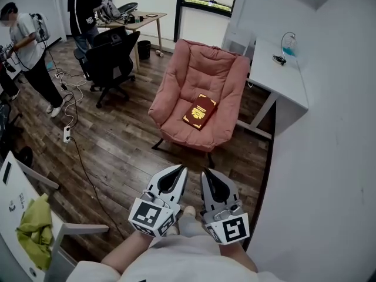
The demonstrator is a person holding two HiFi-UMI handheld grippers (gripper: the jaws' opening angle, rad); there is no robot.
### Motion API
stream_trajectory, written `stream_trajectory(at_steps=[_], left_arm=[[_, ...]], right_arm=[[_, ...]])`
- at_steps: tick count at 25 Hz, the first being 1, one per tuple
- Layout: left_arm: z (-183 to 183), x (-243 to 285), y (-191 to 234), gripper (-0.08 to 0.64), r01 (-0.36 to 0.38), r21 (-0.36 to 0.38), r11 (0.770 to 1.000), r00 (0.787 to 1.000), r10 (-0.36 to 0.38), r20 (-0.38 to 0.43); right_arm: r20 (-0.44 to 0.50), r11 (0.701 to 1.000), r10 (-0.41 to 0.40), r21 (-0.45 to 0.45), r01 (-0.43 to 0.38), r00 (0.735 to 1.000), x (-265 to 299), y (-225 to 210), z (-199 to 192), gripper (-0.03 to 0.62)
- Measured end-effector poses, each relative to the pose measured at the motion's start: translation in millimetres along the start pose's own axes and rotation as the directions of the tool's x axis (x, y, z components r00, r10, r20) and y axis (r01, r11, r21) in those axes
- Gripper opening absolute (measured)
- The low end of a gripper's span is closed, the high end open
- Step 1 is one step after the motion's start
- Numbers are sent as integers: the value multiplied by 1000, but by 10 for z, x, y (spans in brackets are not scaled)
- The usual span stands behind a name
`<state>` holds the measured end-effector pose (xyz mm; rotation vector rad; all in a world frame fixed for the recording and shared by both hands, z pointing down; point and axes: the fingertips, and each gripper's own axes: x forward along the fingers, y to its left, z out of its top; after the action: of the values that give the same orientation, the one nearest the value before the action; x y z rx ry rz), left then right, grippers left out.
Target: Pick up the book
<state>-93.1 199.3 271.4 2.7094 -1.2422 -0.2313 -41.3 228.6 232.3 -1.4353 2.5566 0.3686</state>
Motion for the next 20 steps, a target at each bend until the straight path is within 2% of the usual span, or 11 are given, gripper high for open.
stream_trajectory(at_steps=[9,11,15,20], left_arm=[[4,344,287,5,-14,-56,998,999,16,30],[49,522,367,5,-7,-68,998,999,10,45],[60,947,589,5,-16,-40,999,999,18,43],[-11,1553,973,5,-47,-35,998,998,48,40]], right_arm=[[1,1000,-2,-16,2,1000,285,-365,-152,28],[3,1000,4,-15,-4,1000,398,-476,-204,29],[-8,1000,8,18,-8,1000,706,-775,-436,28],[-21,998,15,61,-14,1000,1199,-1300,-792,29]])
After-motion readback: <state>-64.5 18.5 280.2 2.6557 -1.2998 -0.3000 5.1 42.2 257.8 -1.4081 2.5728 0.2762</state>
